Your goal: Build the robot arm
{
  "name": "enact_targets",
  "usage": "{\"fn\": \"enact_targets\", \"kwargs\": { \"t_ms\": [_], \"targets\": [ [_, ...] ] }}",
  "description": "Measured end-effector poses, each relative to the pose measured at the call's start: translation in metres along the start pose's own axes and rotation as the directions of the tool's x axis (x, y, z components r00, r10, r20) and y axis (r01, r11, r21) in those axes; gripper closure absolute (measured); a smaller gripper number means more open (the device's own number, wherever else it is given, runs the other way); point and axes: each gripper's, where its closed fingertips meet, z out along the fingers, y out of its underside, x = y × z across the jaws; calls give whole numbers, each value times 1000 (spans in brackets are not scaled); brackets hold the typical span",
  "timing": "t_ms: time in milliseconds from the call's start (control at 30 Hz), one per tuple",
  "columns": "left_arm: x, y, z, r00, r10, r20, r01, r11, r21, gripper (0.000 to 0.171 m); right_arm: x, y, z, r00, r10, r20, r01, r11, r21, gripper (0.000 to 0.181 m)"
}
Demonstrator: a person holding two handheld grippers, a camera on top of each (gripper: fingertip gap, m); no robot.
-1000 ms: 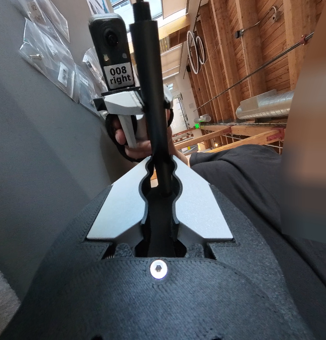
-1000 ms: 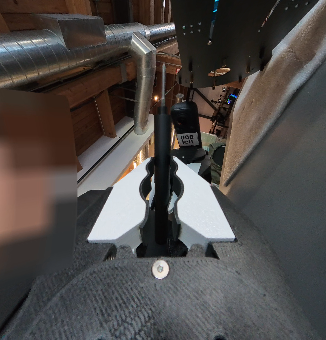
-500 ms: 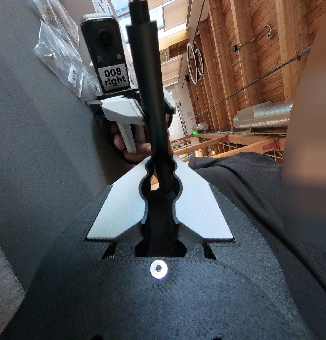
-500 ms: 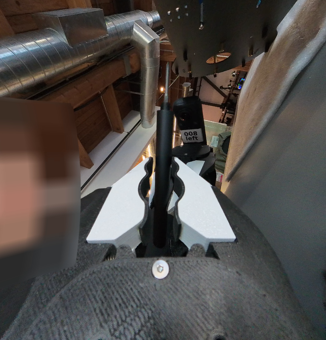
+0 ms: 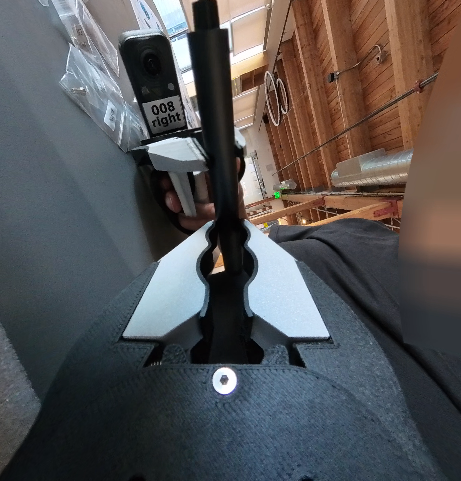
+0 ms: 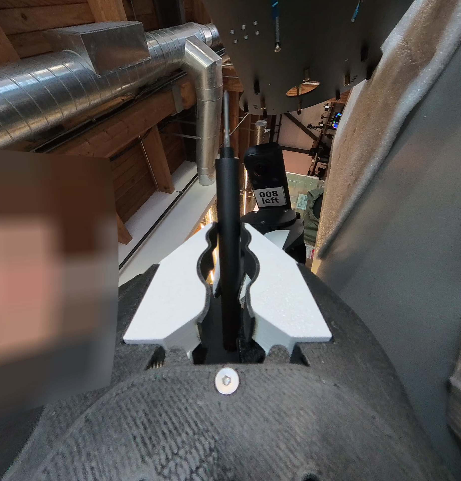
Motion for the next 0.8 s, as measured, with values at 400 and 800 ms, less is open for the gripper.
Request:
{"fn": "enact_targets", "kwargs": {
  "t_ms": [400,800],
  "targets": [
    [-9,1,0,998,28,62,-28,1000,-2,156,7,0,0,997,-41,-64,40,999,-20,166],
    [25,-20,-79,652,534,538,-394,845,-361,145,27,-29,-3,967,-94,-237,107,993,43,166]
  ]
}}
